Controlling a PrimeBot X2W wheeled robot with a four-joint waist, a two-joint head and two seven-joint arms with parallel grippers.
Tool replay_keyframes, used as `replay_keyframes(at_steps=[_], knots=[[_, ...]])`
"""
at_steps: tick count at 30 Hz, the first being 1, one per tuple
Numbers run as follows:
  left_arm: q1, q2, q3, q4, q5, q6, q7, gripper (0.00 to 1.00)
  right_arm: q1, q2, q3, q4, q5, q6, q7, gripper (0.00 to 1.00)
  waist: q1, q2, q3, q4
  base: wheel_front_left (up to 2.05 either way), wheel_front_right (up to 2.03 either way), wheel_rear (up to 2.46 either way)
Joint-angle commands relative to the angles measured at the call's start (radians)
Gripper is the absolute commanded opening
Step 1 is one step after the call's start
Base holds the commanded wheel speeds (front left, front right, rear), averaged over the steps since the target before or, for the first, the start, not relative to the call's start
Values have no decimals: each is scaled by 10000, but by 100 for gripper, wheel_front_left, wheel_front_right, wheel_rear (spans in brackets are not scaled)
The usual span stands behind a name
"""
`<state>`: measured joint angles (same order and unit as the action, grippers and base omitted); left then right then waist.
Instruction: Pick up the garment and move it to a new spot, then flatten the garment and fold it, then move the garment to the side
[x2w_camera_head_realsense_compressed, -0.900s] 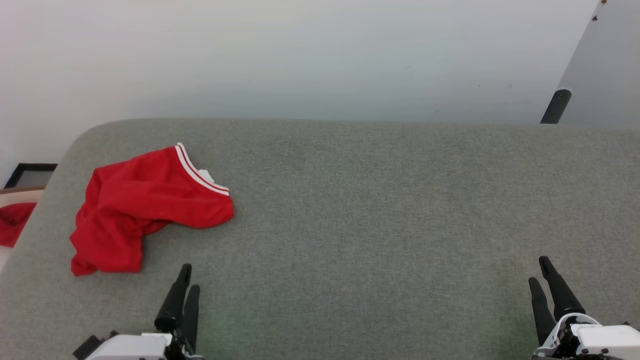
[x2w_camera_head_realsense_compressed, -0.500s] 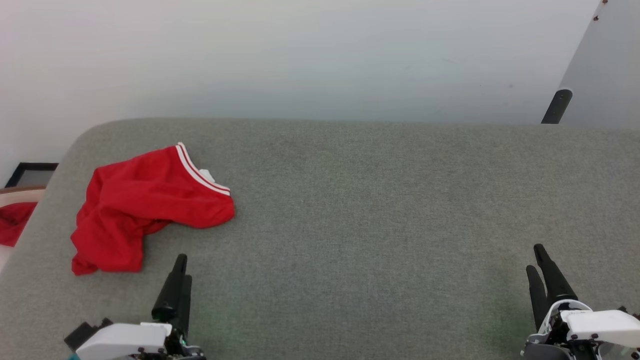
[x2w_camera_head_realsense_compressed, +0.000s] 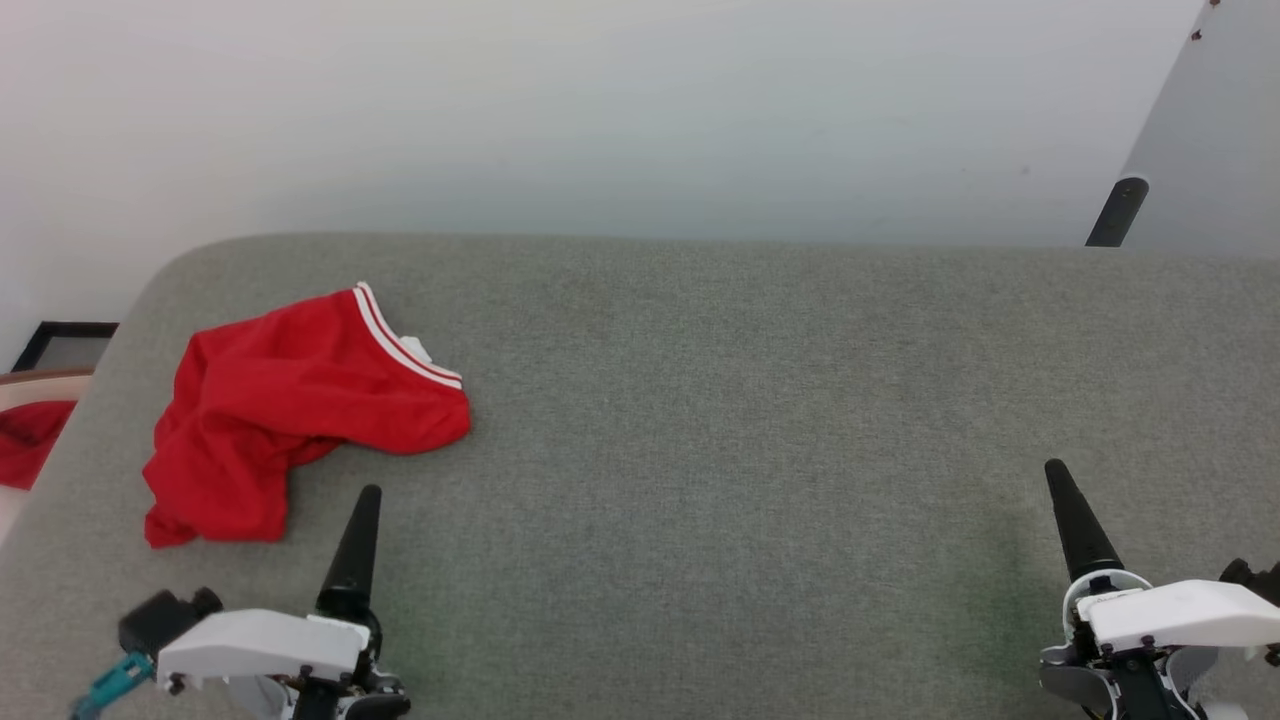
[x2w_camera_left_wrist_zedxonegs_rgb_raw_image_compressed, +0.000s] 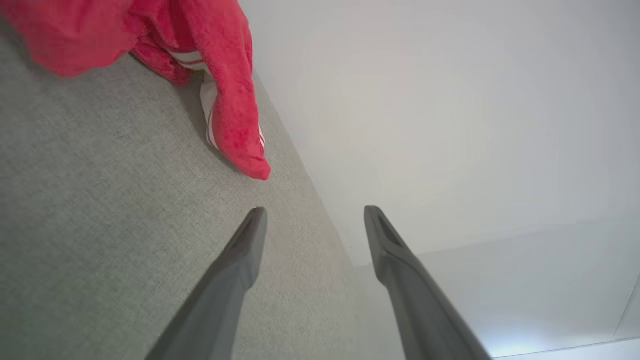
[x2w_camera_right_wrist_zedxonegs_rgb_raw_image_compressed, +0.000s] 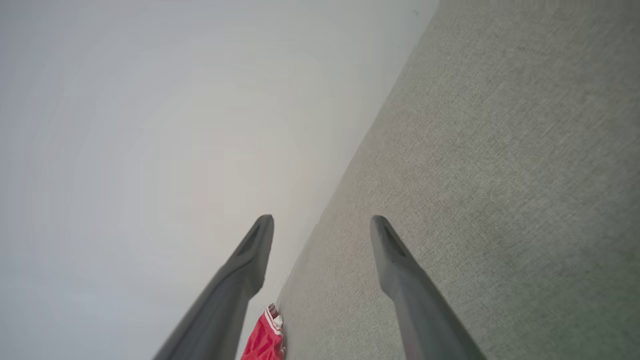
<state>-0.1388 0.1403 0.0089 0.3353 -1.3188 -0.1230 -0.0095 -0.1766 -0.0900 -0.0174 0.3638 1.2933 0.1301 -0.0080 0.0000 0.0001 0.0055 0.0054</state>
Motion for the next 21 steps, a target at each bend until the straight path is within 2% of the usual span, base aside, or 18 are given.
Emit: replay_keyframes(at_steps=[1, 12, 21], knots=[[-316, 137, -24, -130, 470, 25, -87, 100, -346, -63, 72, -87, -435, 2, -104, 100, 0, -1, 8, 2, 0, 0, 0], [-377, 270, -154, -124, 2823, 17, -496, 100, -576, 31, 102, 158, -2928, 3, -511, 100, 0, -1, 31, 4, 0, 0, 0], [-493, 441, -180, 64, 4358, -34, -797, 100, -855, 13, 335, 557, -4436, 4, -816, 100, 0, -1, 58, 2, 0, 0, 0]])
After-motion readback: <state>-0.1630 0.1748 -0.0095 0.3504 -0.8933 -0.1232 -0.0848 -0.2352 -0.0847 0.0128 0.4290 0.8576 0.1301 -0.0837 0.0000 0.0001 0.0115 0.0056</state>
